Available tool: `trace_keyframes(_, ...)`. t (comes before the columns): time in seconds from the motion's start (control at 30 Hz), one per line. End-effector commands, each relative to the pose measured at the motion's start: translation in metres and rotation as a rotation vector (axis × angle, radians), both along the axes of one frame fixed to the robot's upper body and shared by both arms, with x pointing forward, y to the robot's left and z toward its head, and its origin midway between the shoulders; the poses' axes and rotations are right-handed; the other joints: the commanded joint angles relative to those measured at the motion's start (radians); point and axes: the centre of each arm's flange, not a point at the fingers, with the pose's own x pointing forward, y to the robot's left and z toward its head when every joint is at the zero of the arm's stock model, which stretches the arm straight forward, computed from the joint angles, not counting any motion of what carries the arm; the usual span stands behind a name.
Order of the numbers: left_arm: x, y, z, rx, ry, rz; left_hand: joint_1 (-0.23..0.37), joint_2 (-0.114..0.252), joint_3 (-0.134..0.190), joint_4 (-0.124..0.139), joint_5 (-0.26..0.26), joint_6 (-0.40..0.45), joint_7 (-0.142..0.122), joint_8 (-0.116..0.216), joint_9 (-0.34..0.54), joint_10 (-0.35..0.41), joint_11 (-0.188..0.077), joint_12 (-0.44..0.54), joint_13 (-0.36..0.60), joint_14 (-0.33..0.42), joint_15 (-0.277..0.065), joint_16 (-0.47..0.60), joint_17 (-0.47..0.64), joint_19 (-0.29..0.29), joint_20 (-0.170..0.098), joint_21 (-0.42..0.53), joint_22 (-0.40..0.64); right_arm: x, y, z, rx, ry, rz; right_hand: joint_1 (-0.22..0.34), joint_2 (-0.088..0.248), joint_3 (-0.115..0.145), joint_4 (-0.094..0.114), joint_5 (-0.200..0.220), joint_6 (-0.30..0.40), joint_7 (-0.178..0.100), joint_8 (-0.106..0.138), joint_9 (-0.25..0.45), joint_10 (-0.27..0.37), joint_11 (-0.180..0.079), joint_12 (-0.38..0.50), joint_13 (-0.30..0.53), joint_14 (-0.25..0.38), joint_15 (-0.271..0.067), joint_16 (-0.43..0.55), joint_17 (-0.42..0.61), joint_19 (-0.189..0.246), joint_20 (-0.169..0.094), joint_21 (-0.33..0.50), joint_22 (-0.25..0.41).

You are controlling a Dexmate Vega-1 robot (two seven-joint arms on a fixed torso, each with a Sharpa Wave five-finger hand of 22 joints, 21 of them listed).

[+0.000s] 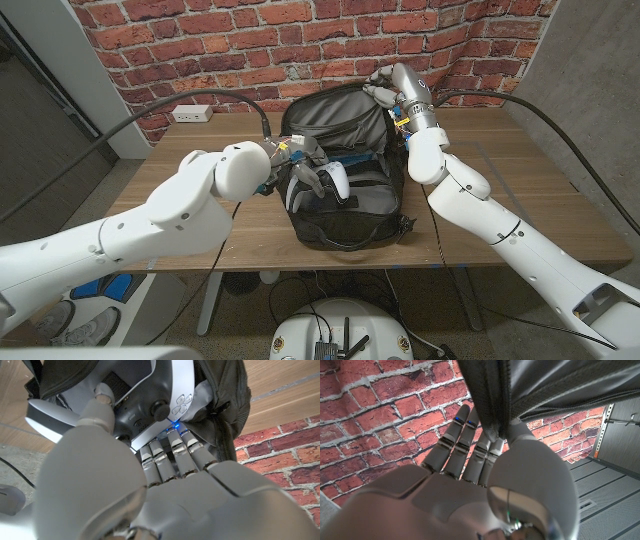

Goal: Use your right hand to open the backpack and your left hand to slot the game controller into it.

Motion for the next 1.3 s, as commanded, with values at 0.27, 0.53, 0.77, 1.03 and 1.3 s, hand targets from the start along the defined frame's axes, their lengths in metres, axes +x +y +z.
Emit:
trace_keyframes(0.27, 0.016, -0.026, 0.002, 0.016, 0.010, -0.059, 0.004, 0.149, 0.033, 0.019, 0.006, 0.057, 0.020, 0.002, 0.005, 0.030, -0.029, 0.006, 0.002, 0.036, -0.179, 0.004, 0.003, 0.022, -0.143, 0.007, 0.005, -0.001, -0.003, 0.000, 0.008, -0.004, 0.018, 0.012, 0.020, -0.002, 0.007, 0.003, 0.010, -0.003, 0.006, 0.022, 0.001, 0.005, 0.003, 0.007, 0.011, -0.125, -0.001, 0.005, -0.006, -0.122, 0.009, 0.003)
trace_keyframes(0.53, 0.025, -0.030, -0.002, 0.003, 0.004, -0.060, 0.001, 0.149, 0.035, 0.018, 0.006, 0.058, 0.023, 0.002, 0.005, 0.030, -0.029, 0.007, 0.002, 0.036, -0.178, 0.003, 0.003, 0.028, -0.145, 0.008, 0.005, -0.002, -0.005, 0.000, 0.008, -0.005, 0.022, 0.011, 0.019, -0.002, 0.007, 0.003, 0.011, -0.004, 0.005, 0.022, 0.000, 0.004, 0.002, 0.009, 0.008, -0.124, -0.004, 0.005, -0.007, -0.123, 0.011, 0.003)
trace_keyframes(0.77, 0.036, -0.030, -0.004, 0.007, -0.011, -0.053, -0.002, 0.151, 0.037, 0.016, 0.006, 0.060, 0.020, 0.003, 0.005, 0.032, -0.029, 0.008, 0.002, 0.038, -0.179, 0.004, 0.003, 0.033, -0.147, 0.007, 0.005, -0.002, -0.004, 0.000, 0.002, -0.006, 0.029, 0.013, 0.020, -0.002, 0.006, 0.003, 0.007, -0.002, 0.003, 0.023, -0.001, 0.005, 0.001, 0.012, 0.011, -0.126, -0.003, 0.007, -0.008, -0.122, 0.013, 0.003)
trace_keyframes(1.03, 0.045, -0.035, -0.006, 0.019, -0.013, -0.053, -0.004, 0.150, 0.039, 0.015, 0.006, 0.060, 0.019, 0.004, 0.006, 0.032, -0.029, 0.008, 0.002, 0.038, -0.179, 0.003, 0.003, 0.035, -0.149, 0.006, 0.005, -0.002, -0.003, 0.000, 0.001, -0.010, 0.041, 0.014, 0.021, -0.002, 0.006, 0.003, 0.006, -0.005, 0.001, 0.023, 0.000, 0.004, 0.001, 0.015, 0.012, -0.126, -0.004, 0.008, -0.009, -0.123, 0.016, 0.003)
trace_keyframes(1.3, 0.052, -0.040, -0.007, 0.024, -0.002, -0.053, -0.004, 0.150, 0.041, 0.014, 0.006, 0.059, 0.020, 0.003, 0.006, 0.032, -0.029, 0.008, 0.001, 0.039, -0.179, 0.004, 0.003, 0.035, -0.149, 0.005, 0.005, -0.002, 0.000, 0.001, -0.006, -0.011, 0.052, 0.013, 0.021, -0.002, 0.007, 0.003, 0.010, -0.004, 0.002, 0.023, 0.001, 0.002, 0.001, 0.018, 0.011, -0.125, -0.006, 0.009, -0.009, -0.123, 0.018, 0.003)
